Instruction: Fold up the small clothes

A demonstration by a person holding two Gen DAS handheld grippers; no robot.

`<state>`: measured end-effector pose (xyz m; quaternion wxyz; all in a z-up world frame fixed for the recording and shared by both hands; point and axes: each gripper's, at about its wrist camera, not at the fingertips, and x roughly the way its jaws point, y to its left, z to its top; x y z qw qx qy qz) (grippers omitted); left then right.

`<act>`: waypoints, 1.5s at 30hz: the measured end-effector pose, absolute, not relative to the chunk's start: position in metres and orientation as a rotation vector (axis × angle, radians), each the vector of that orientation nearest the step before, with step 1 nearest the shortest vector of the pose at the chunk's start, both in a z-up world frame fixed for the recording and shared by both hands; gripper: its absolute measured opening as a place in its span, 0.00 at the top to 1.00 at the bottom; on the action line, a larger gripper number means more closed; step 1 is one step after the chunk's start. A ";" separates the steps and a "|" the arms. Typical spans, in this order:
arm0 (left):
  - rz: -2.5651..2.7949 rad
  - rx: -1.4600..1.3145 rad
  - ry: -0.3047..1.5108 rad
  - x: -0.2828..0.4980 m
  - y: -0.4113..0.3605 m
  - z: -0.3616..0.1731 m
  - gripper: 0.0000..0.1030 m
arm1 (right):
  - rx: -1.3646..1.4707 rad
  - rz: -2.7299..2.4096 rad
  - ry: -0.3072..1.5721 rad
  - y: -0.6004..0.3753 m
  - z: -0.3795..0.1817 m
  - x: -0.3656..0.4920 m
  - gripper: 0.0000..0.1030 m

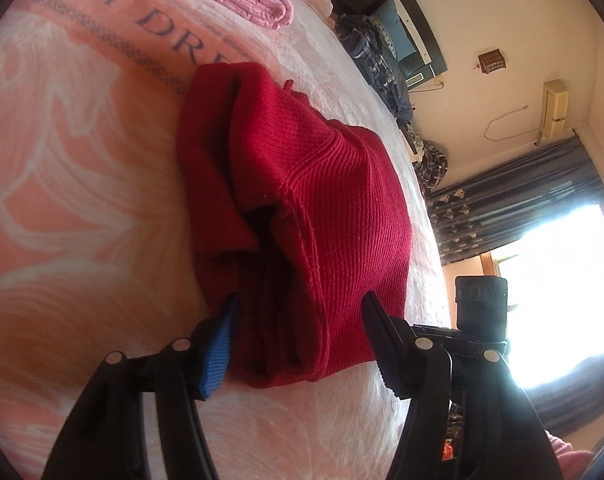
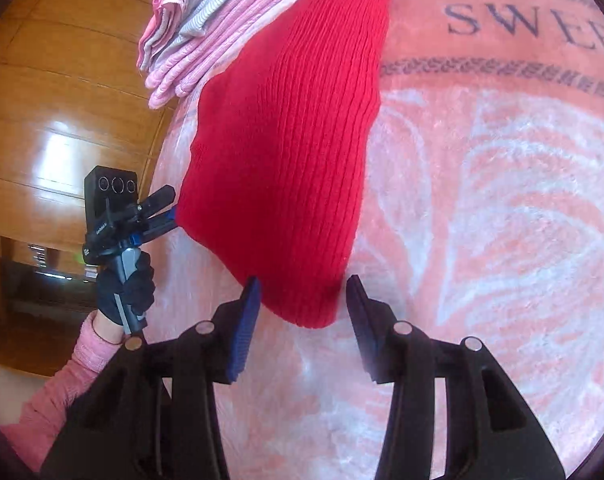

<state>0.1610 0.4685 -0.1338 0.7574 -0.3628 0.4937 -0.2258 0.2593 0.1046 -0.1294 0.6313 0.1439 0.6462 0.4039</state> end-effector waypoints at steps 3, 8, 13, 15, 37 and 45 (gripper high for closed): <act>-0.463 -0.704 1.113 0.163 0.459 -0.135 0.52 | 0.305 0.927 1.489 0.119 -0.134 0.258 0.76; -0.449 -0.621 1.151 0.152 0.460 -0.136 0.68 | 0.208 0.908 1.481 0.117 -0.121 0.256 0.86; -0.458 -0.601 1.140 0.146 0.462 -0.141 0.71 | 0.162 0.890 1.474 0.127 -0.132 0.251 0.85; -0.459 -0.601 1.137 0.144 0.463 -0.139 0.71 | 0.121 0.902 1.464 0.134 -0.128 0.249 0.83; -0.521 -0.222 1.077 0.331 0.408 -0.056 0.55 | 0.091 0.886 1.280 0.134 -0.087 0.279 0.67; -0.513 -0.269 1.151 0.343 0.415 -0.099 0.56 | 0.161 0.876 1.293 0.115 -0.099 0.297 0.67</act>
